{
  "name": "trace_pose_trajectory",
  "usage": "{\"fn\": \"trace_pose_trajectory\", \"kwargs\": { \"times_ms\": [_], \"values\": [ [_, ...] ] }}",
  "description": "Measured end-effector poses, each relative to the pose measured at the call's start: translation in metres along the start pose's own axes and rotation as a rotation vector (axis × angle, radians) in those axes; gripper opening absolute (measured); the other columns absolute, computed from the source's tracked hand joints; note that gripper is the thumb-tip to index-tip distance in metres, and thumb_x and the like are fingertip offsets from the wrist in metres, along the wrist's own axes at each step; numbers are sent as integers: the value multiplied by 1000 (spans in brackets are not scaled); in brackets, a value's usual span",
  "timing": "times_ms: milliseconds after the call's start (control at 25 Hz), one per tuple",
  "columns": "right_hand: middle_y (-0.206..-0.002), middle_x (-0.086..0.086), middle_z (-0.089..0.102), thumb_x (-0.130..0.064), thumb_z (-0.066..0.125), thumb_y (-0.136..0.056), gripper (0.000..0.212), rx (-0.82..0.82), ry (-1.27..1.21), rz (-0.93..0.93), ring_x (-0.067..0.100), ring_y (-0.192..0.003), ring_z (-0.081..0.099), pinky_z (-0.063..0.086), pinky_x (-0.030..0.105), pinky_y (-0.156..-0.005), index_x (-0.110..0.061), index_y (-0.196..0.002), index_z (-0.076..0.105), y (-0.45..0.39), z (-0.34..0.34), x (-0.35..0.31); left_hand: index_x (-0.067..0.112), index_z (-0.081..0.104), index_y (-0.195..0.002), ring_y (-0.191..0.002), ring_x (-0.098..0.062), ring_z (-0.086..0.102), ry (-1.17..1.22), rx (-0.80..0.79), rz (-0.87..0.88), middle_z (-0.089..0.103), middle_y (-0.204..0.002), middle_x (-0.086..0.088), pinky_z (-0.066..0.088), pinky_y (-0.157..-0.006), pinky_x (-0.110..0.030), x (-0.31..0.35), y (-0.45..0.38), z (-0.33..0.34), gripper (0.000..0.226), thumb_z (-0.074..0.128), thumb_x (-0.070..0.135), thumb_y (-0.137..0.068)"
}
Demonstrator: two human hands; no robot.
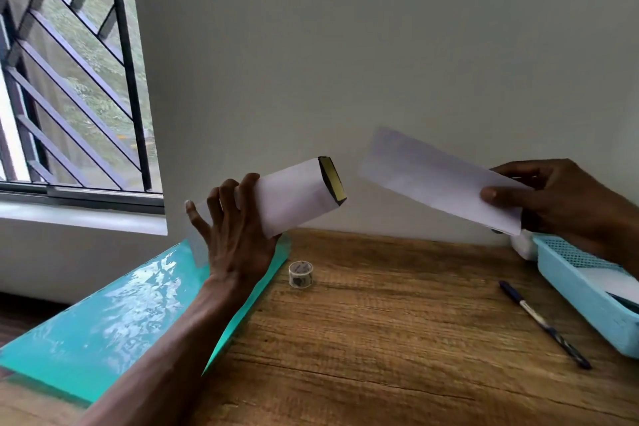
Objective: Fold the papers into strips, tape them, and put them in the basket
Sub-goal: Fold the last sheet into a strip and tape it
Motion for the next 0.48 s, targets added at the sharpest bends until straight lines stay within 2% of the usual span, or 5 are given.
{"fn": "trace_pose_trajectory", "kwargs": {
  "times_ms": [80, 240, 400, 480],
  "values": [
    [-108, 8, 79, -13, 80, -80, 36, -5, -51, -1, 9, -79, 77, 62, 21, -60, -14, -116, 77, 1, 6, 8, 22, 34, -145, -134, -39, 39, -10, -20, 1, 43, -138, -13, 14, -116, -77, 1, 0, 2, 104, 88, 45, -59],
    [-110, 9, 80, -28, 86, -62, 53, -8, -98, 29, 26, -96, 77, 64, 37, -72, -15, -113, 79, -2, 26, 29, 25, 33, -146, -132, -40, 41, -23, -44, 39, 45, -136, -13, 14, -116, -76, 8, 4, 6, 105, 87, 49, -59],
    [-108, 7, 81, -22, 84, -75, 38, -69, -21, 24, 35, -104, 74, 61, 56, -91, -18, -113, 80, -4, 39, 39, 27, 32, -146, -133, -41, 41, -30, -62, 50, 45, -136, -12, 12, -117, -75, 12, 4, 8, 104, 86, 49, -59],
    [-106, 3, 81, -21, 83, -80, 31, -103, 46, 24, 31, -102, 75, 59, 58, -94, -21, -111, 81, -3, 41, 40, 26, 34, -147, -134, -41, 41, -44, -64, 61, 45, -136, -12, 12, -117, -75, 13, 4, 8, 106, 87, 47, -58]
  ]
}}
Point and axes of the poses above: each hand's wrist, its own y-axis away from the middle knuckle, its own z-axis out of the palm, x = y × z, the point moved 6 cm from there along -y, towards the middle knuckle
